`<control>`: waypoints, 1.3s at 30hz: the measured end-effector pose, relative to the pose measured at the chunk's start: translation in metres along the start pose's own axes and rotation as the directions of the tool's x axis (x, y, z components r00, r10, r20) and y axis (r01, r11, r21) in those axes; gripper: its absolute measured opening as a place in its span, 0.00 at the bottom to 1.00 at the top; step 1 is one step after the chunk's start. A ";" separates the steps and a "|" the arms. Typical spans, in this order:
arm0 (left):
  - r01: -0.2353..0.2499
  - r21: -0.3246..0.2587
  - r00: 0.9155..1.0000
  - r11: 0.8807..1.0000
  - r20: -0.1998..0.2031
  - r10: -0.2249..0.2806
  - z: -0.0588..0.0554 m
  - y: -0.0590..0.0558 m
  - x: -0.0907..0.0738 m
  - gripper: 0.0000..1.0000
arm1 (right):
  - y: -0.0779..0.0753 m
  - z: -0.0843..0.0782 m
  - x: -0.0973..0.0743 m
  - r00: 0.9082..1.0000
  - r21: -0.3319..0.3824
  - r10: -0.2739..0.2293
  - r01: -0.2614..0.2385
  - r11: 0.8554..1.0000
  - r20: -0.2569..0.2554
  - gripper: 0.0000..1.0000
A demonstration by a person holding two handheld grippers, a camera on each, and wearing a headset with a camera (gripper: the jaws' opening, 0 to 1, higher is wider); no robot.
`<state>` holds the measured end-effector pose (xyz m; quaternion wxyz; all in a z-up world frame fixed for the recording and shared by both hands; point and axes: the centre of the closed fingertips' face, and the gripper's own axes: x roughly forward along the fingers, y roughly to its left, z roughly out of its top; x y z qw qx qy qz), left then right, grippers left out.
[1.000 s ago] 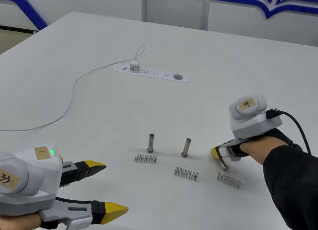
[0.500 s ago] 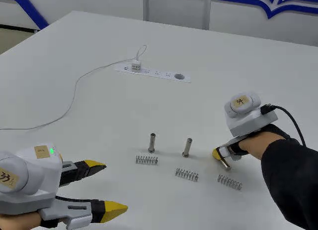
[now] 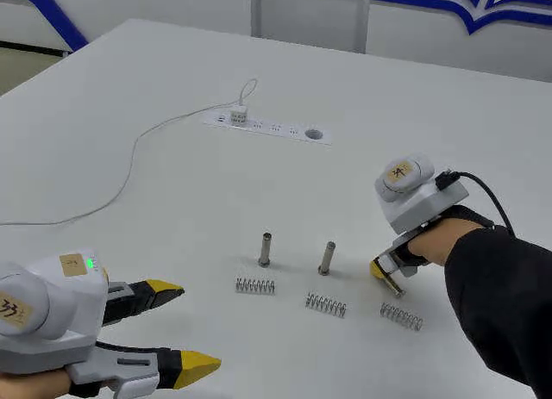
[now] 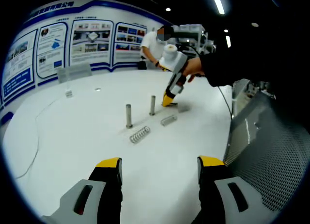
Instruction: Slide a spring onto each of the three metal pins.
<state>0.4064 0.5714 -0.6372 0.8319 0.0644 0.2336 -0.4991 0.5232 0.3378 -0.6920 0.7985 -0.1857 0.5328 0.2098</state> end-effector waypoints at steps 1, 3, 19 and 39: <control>0.001 0.001 1.000 1.000 0.000 -0.001 0.000 0.000 0.000 0.64 | 0.001 0.000 0.000 1.000 -0.006 -0.002 0.002 1.000 -0.005 0.10; 0.004 0.002 1.000 1.000 0.000 -0.004 0.001 -0.002 0.001 0.64 | 0.000 0.000 0.000 1.000 -0.013 -0.008 0.008 1.000 -0.014 0.09; -0.009 0.005 1.000 1.000 0.017 0.009 0.008 0.001 -0.005 0.62 | 0.000 0.002 -0.027 0.994 0.014 0.000 -0.001 1.000 0.110 0.09; 0.006 0.032 1.000 0.999 0.015 -0.007 0.015 -0.004 0.000 0.62 | -0.003 -0.011 -0.057 0.973 0.092 -0.020 -0.002 0.996 0.231 0.09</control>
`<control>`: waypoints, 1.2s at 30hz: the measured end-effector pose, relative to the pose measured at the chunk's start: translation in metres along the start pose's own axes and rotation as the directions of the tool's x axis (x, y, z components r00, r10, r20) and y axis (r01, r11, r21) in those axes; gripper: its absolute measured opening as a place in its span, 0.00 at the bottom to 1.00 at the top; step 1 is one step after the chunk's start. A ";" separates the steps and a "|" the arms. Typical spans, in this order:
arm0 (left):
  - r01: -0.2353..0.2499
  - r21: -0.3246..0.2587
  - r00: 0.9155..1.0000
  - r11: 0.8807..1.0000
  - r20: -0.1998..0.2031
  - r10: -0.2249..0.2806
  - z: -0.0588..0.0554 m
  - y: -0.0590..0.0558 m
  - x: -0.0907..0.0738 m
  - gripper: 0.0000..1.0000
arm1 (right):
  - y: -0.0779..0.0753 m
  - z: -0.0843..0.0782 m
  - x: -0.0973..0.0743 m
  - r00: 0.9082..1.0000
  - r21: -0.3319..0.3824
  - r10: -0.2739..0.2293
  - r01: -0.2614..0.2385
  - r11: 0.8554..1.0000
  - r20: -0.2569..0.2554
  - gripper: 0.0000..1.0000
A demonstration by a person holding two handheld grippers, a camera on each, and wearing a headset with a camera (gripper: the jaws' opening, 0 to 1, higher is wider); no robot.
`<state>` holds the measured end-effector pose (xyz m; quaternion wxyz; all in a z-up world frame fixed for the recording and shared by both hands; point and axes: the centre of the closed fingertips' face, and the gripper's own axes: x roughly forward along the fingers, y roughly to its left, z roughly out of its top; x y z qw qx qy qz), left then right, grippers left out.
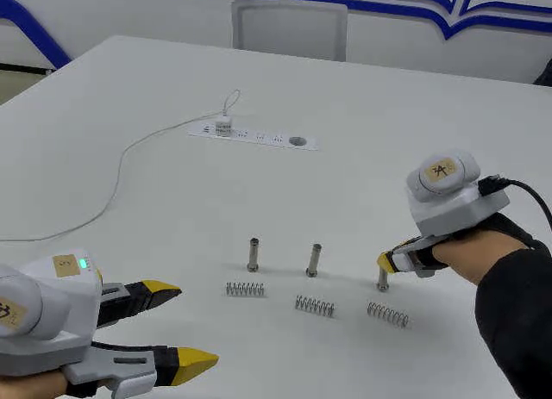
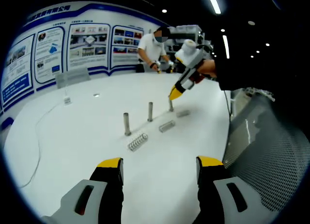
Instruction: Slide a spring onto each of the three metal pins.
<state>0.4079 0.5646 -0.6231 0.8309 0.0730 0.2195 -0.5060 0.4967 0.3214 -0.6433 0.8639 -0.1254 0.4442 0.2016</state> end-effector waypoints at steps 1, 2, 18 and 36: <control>0.000 0.001 1.000 1.000 0.000 0.000 0.000 0.000 0.000 0.62 | 0.001 -0.001 -0.001 1.000 0.006 0.002 -0.002 1.000 0.005 0.09; 0.000 0.001 1.000 1.000 -0.001 0.000 0.000 0.000 0.000 0.62 | 0.001 -0.002 -0.002 1.000 0.008 0.004 -0.004 1.000 0.009 0.09; 0.004 0.014 1.000 1.000 -0.003 -0.004 0.002 -0.002 0.001 0.62 | -0.003 -0.005 -0.002 0.999 0.009 0.015 -0.015 1.000 0.044 0.09; 0.013 0.021 1.000 1.000 0.001 -0.013 0.004 -0.003 0.002 0.62 | -0.003 -0.016 -0.013 0.998 -0.038 0.019 -0.017 0.999 0.055 0.15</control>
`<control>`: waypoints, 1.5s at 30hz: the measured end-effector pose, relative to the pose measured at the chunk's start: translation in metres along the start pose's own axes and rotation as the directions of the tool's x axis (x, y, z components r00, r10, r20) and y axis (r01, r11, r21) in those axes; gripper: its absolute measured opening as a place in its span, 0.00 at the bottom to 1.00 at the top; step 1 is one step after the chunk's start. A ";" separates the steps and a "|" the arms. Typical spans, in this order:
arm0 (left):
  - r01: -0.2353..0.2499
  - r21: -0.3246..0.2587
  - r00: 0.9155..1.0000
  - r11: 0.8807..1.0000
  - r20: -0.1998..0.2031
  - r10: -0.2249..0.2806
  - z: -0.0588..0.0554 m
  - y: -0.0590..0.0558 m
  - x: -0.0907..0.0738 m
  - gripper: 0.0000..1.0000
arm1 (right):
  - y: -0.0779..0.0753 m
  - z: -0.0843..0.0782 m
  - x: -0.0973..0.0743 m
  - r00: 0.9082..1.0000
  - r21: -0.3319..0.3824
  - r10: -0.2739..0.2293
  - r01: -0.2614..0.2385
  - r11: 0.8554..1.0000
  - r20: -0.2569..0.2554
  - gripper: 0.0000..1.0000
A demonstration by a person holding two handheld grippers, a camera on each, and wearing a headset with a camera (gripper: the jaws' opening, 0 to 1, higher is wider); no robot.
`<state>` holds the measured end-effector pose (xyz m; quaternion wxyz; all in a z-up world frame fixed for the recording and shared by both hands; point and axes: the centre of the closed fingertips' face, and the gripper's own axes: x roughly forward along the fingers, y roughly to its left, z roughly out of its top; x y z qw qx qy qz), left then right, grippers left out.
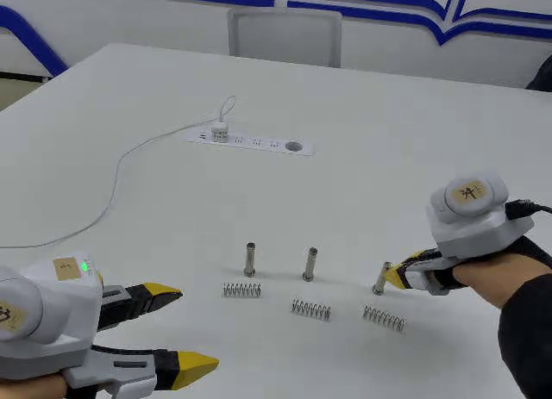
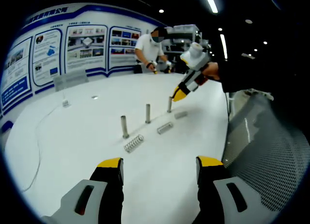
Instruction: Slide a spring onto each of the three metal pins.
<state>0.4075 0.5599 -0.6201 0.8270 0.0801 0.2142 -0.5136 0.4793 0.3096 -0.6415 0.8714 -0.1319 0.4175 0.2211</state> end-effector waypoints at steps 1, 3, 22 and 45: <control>0.000 0.000 1.000 1.000 0.000 0.000 0.000 0.000 0.000 0.62 | 0.000 -0.001 0.000 1.000 -0.005 0.003 -0.003 1.000 -0.002 0.15; 0.002 0.000 1.000 1.000 0.000 -0.002 0.000 0.001 0.000 0.62 | 0.002 -0.005 0.000 1.000 -0.023 0.015 -0.015 1.000 -0.011 0.15; 0.017 0.005 1.000 1.000 -0.008 -0.017 -0.001 -0.002 0.002 0.61 | 0.033 -0.051 0.005 0.967 -0.252 0.174 -0.218 0.943 -0.186 0.17; 0.038 0.010 0.999 0.999 -0.005 -0.038 0.002 -0.007 0.004 0.57 | 0.035 -0.059 0.016 0.947 -0.321 0.179 -0.263 0.910 -0.268 0.12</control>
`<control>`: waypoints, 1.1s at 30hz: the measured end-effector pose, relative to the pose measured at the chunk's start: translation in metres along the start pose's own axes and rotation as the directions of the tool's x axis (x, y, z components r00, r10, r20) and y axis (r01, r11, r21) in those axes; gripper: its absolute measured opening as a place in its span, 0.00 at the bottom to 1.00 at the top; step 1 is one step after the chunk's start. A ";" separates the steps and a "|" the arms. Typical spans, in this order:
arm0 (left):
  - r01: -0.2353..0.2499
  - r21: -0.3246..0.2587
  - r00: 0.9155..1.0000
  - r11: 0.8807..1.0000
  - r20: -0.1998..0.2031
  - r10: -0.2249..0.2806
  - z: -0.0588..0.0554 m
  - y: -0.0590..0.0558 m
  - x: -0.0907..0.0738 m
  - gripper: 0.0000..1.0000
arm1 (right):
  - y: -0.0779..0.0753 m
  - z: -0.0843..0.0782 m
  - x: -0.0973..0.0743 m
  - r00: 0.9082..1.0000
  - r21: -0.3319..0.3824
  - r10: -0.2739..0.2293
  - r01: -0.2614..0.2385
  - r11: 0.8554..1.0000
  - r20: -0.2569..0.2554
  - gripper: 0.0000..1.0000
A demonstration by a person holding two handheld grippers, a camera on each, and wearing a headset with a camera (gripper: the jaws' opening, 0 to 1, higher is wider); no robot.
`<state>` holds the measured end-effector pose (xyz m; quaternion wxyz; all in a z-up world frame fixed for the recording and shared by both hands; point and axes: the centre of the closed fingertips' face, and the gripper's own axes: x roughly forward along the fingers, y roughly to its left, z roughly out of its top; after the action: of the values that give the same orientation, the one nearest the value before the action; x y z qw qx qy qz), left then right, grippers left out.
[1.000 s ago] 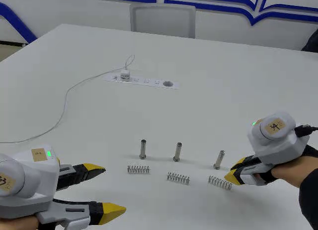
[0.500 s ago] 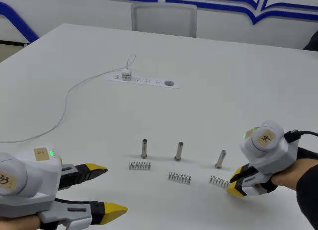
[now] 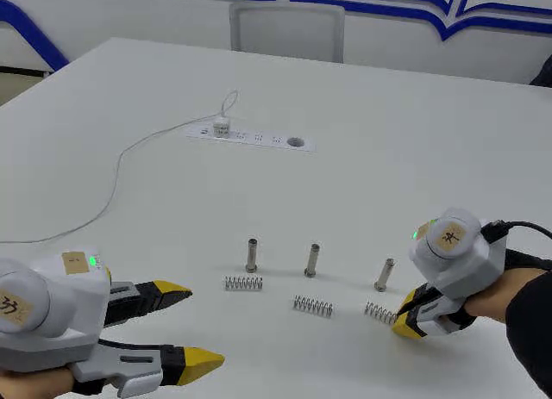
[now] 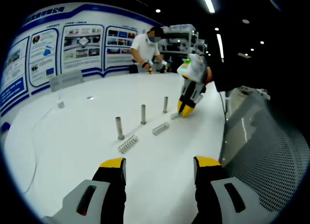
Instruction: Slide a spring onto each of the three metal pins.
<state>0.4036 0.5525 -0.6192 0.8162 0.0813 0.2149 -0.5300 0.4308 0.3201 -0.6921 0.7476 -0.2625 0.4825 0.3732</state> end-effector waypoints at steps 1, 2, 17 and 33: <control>0.001 0.001 1.000 1.000 -0.001 -0.001 0.000 0.000 0.000 0.57 | 0.001 0.000 0.000 1.000 0.005 0.001 -0.001 1.000 -0.001 0.12; 0.005 0.003 1.000 1.000 0.000 -0.005 0.000 -0.001 0.001 0.57 | 0.003 -0.001 -0.001 1.000 0.011 0.005 -0.005 1.000 -0.006 0.12; 0.132 0.117 0.991 0.984 -0.045 -0.127 0.018 -0.020 0.023 0.47 | 0.050 0.044 -0.022 0.994 -0.098 0.083 -0.076 0.992 0.073 0.11; 0.247 0.218 0.968 0.944 -0.102 -0.230 0.027 -0.038 0.054 0.40 | 0.091 0.088 -0.027 0.983 -0.253 0.155 -0.127 0.959 0.096 0.11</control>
<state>0.3948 0.4818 -0.6152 0.7225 0.1682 0.1913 -0.6428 0.3960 0.4313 -0.6354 0.7074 -0.2959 0.4064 0.4969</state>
